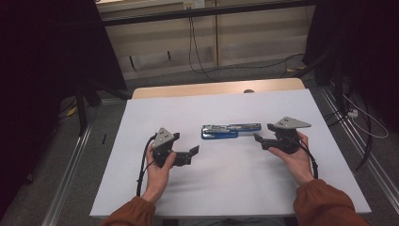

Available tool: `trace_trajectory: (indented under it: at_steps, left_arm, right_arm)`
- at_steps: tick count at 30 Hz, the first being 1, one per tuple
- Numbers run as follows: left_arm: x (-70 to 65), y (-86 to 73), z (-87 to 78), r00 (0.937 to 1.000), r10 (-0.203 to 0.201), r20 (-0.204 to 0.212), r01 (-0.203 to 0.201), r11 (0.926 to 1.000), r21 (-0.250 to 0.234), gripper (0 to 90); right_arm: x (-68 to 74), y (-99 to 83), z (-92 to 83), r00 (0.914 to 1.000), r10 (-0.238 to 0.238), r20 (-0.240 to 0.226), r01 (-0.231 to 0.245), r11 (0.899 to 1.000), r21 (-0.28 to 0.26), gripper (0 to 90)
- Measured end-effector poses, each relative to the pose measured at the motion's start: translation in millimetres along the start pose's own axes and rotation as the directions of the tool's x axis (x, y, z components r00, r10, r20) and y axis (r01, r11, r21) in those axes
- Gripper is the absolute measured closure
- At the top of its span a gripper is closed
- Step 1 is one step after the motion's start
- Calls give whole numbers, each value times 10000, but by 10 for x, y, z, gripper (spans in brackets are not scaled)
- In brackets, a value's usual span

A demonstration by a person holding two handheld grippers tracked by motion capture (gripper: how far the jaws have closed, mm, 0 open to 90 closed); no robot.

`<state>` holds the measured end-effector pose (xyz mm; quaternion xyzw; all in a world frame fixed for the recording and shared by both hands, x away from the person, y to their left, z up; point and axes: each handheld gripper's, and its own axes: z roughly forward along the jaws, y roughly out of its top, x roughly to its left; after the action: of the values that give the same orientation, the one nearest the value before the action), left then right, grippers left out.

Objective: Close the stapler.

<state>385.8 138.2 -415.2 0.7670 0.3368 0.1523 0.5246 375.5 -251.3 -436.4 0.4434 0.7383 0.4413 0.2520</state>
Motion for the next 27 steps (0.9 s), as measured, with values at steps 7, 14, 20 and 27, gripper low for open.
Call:
trace_trajectory:
  at_steps: [7,14,20,27]
  left_arm:
    - [39,93,147,9995,296,-99,-295,9996,19,65]
    - [74,67,333,9996,288,0,-287,9976,623,66]
    - [101,89,418,9978,388,-533,-370,9987,347,68]
    - [151,144,562,9980,392,-489,-361,9975,610,54]
  right_arm:
    - [38,-17,72,9993,-25,-376,32,9999,161,386]
    - [71,-16,105,9975,-256,-653,270,9994,207,496]
    - [49,-26,106,9971,-174,-738,200,9992,357,600]
    - [41,-44,92,9992,-165,-363,177,9993,321,774]
